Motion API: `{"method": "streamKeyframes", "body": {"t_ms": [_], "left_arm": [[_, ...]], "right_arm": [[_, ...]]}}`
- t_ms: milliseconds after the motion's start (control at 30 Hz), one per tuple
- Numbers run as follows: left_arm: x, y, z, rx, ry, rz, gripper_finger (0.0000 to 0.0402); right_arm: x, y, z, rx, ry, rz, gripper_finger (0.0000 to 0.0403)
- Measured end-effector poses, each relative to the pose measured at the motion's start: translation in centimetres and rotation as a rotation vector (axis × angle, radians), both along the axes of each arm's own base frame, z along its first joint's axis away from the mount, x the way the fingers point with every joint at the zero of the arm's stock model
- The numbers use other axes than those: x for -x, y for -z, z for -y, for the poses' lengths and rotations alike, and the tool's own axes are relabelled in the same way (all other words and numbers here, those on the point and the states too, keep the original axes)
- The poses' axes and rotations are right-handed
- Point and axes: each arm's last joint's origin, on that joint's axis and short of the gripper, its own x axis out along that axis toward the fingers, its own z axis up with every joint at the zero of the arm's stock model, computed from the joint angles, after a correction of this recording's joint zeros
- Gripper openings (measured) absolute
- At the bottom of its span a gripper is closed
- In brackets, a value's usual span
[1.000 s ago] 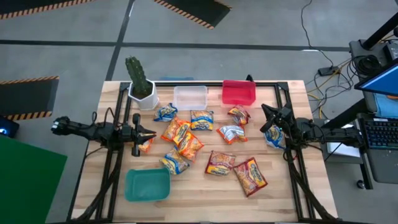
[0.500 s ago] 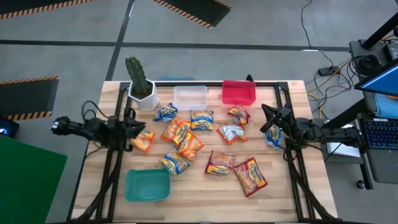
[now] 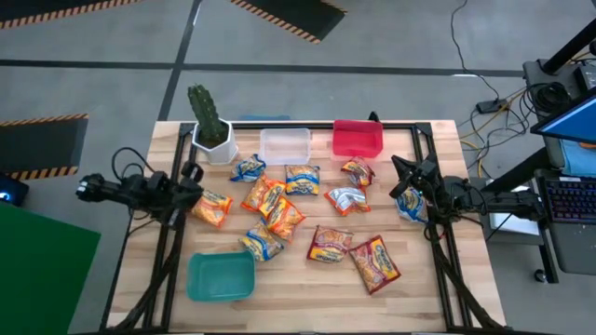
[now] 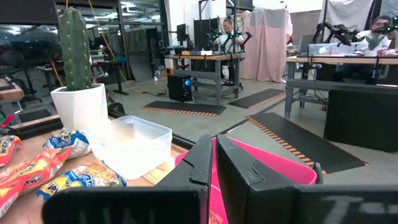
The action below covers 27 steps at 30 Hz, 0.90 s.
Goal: Sort Maruchan noodles
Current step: Put the orange noodle pack into the red bin
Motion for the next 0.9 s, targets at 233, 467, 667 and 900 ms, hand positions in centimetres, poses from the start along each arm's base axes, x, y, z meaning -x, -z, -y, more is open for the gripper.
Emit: {"method": "streamKeyframes", "body": {"t_ms": [233,467,667,900], "left_arm": [[-0.7,-0.8,0.3,0.000,0.024,0.088,0.0037],[-3.1,-1.6,0.8,0.020,0.047,0.006,0.0037],[-6.4,-3.5,1.6,0.003,0.055,-0.138,0.0037],[-10.2,-4.5,2.4,-0.037,0.005,-0.441,0.0037]], "right_arm": [[0.0,0.0,0.0,-0.171,-0.007,0.178,0.0013],[0.0,0.0,0.0,-0.226,-0.008,0.235,0.0013],[0.0,0.0,0.0,-0.221,0.001,0.231,0.0013],[0.0,0.0,0.0,-0.235,-0.002,0.245,0.0013]]}}
